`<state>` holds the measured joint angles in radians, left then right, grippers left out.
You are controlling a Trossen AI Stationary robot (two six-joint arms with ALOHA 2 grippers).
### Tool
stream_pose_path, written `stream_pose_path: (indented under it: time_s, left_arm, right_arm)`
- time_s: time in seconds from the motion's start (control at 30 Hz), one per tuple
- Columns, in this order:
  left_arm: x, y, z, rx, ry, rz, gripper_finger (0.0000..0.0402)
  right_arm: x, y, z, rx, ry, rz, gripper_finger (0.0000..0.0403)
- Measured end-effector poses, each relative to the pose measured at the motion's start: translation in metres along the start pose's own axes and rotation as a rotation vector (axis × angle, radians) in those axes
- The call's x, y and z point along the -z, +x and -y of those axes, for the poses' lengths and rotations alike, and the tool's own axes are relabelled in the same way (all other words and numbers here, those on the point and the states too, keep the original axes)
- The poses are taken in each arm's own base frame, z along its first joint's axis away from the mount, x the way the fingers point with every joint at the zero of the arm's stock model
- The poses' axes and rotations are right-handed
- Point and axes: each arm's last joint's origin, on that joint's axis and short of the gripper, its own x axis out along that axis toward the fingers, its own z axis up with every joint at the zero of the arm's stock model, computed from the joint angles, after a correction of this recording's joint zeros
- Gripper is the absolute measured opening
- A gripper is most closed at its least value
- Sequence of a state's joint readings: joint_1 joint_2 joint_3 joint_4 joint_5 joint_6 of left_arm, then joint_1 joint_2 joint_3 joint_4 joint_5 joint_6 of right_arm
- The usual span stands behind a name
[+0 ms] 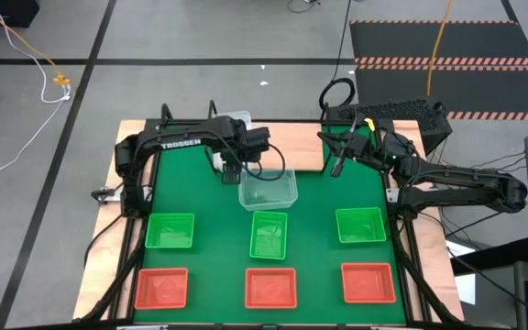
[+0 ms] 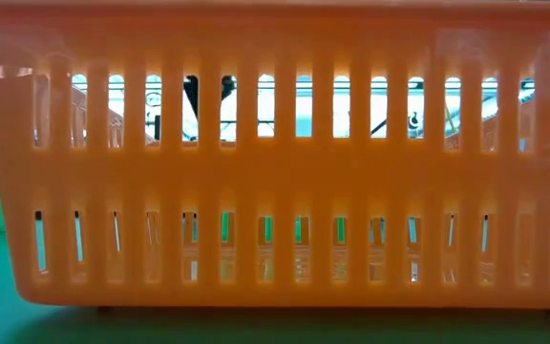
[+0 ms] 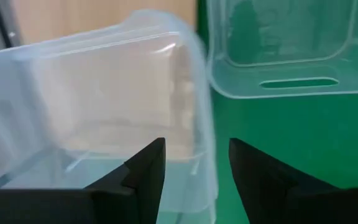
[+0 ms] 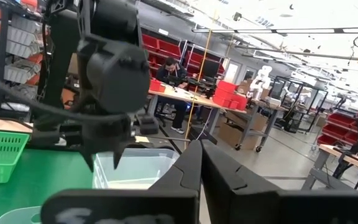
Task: Stack baskets on shelf by color
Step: Stack the left transparent bin on the top of the other transparent bin on the shelf
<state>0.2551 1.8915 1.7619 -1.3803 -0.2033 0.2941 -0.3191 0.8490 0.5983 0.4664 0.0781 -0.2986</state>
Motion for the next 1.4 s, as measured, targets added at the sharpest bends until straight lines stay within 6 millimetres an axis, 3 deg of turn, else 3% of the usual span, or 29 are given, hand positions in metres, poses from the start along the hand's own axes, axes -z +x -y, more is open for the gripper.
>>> stream_pose_path:
  time_s: [0.3,0.47,0.93,1.4]
  left_arm:
    - [0.004,0.020,0.004,0.032,0.156,-0.043,0.0176]
    - [0.002,0.021,0.003,0.021,0.240,-0.021,0.0140]
    - [0.007,0.026,-0.018,0.011,0.189,-0.009,0.0055]
    - [0.006,0.026,-0.020,0.004,0.150,0.003,0.0042]
  right_arm:
    - [0.000,0.000,0.000,0.003,-0.001,-0.001,0.0000]
    - [0.000,0.000,0.000,0.003,-0.001,-0.001,0.0000]
    - [0.000,0.000,0.000,0.003,-0.002,-0.001,0.0000]
    - [0.000,0.000,0.000,0.004,-0.002,-0.001,0.0000]
